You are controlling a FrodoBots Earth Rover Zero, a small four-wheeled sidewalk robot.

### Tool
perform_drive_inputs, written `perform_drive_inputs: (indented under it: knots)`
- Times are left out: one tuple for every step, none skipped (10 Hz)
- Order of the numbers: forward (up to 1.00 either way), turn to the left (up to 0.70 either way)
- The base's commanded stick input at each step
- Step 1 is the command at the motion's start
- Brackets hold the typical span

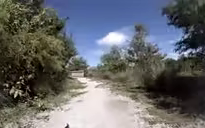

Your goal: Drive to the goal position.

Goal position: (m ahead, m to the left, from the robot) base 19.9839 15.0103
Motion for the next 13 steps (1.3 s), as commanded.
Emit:
perform_drive_inputs:
  knots:
    - [0.84,0.00]
    - [0.84,0.00]
    - [0.84,0.00]
    - [0.84,0.00]
    - [0.84,0.00]
    - [0.84,0.00]
    - [0.84,0.00]
    - [0.84,0.00]
    - [0.84,0.00]
    - [0.84,0.00]
    - [0.84,0.00]
    - [0.84,0.00]
    - [0.84,0.00]
